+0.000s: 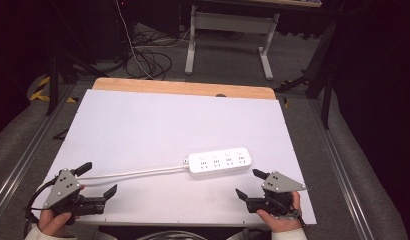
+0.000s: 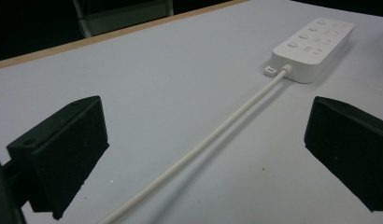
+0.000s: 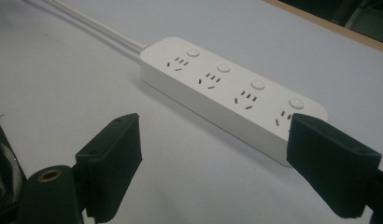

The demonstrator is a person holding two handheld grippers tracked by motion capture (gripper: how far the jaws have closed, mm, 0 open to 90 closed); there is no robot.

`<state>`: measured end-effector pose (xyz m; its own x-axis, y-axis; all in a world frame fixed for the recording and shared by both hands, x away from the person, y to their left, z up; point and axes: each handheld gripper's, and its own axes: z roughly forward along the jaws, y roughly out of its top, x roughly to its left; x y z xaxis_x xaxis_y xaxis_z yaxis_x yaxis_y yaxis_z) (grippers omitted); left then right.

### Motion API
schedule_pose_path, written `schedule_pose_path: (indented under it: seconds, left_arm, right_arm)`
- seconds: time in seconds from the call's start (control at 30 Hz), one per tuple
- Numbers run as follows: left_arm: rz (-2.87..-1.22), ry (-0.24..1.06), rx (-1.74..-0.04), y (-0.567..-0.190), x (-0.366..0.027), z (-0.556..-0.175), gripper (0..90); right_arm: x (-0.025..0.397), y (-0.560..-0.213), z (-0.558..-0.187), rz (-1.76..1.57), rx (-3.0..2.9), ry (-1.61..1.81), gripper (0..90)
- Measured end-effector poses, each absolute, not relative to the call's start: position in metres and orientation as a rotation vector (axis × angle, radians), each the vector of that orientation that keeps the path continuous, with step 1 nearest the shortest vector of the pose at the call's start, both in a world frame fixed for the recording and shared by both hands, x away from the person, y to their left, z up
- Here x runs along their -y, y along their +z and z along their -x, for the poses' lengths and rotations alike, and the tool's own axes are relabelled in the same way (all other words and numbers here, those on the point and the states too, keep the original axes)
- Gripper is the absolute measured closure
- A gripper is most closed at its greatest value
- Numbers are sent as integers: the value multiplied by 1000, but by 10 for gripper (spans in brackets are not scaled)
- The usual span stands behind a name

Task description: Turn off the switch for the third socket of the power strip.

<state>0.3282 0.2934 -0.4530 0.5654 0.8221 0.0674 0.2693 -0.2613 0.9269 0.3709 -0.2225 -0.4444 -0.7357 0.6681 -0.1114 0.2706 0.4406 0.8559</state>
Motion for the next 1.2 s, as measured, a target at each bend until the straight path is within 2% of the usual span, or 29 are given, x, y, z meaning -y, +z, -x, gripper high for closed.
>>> schedule_pose_path:
  seconds: [0.3, 1.2]
  left_arm:
    - [-1818, 710, -893, -453, -293, -328, 1]
    - [-1829, 720, -892, -454, -293, -327, 1]
  right_arm:
    - [218, -427, -375, -779, -2259, 1238, 227]
    - [200, -387, -411, -755, -2270, 1224, 227]
